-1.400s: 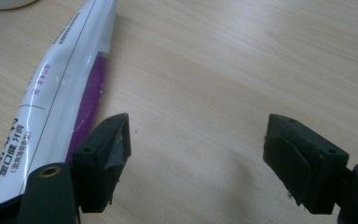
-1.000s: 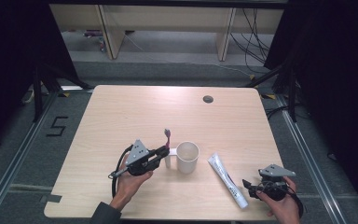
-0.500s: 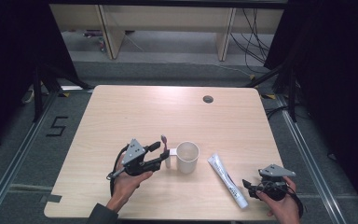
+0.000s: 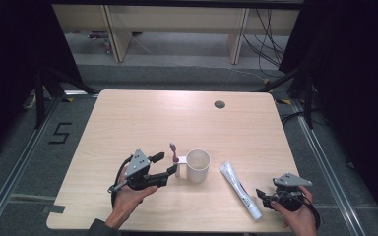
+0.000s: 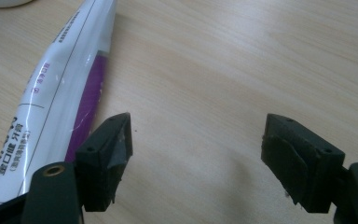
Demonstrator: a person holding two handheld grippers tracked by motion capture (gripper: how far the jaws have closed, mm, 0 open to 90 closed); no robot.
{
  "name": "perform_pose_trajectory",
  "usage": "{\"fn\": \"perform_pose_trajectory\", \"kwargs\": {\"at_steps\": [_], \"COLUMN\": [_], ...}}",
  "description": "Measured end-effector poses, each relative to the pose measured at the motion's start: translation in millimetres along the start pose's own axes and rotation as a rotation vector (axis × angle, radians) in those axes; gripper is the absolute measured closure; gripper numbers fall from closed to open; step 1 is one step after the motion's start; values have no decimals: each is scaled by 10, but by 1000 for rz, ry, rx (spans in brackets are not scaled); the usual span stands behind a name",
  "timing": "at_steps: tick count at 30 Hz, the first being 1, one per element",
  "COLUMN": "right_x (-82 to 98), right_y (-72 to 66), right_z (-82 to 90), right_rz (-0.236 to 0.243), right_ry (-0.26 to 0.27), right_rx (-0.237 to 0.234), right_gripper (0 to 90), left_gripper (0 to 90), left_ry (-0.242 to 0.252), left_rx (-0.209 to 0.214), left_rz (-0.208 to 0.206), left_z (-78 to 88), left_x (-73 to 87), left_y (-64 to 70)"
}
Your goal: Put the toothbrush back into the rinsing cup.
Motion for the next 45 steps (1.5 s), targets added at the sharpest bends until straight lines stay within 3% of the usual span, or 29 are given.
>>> {"fn": "perform_pose_trajectory", "kwargs": {"at_steps": [1,3,6,8,10,11,14,20,22,25,28,36,43,45], "right_x": [8,7,-1,0,0,-2,-8,-7,-4,0,6,21,13,32], "right_y": [-15,-12,8,17,3,16,10,9,17,12,29,43,54,29], "right_z": [18,18,6,7,17,6,-7,4,-15,13,-9,-6,-10,6], "right_rz": [-25,-25,-11,-2,-22,0,3,-13,3,-36,-3,-22,-1,-25], "right_ry": [-18,-19,-2,-2,-11,2,8,-1,9,-8,0,-10,5,-20], "right_rx": [-3,-2,9,11,8,7,-6,0,-6,9,-3,6,3,0], "right_gripper": [255,254,254,254,254,254,254,254,254,254,254,254,254,255], "left_gripper": [345,342,327,320,294,287,257,222,205,215,211,210,192,181], "left_ry": [-1,2,-30,-30,-29,-35,-29,-53,-60,-73,-71,-82,-93,-110], "left_rx": [5,8,-2,-1,5,-1,3,-11,-14,-4,-2,1,-19,-40], "left_rz": [-2,0,9,15,27,36,43,58,62,67,69,62,76,75], "left_z": [11,31,80,108,133,157,207,312,337,366,388,429,542,590], "left_x": [1,7,42,52,67,80,101,170,193,227,241,264,345,378], "left_y": [6,12,3,1,2,2,-2,1,0,13,31,51,5,-17]}}
Point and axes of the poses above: each handheld gripper's, and its own axes: z roughly backward along the jaws, x roughly out of its underside, y roughly to its right, the point moved 9 cm from there along -z, roughly forward along the jaws, and after that the axes turned 9 degrees about x, right-handed, at the moved point
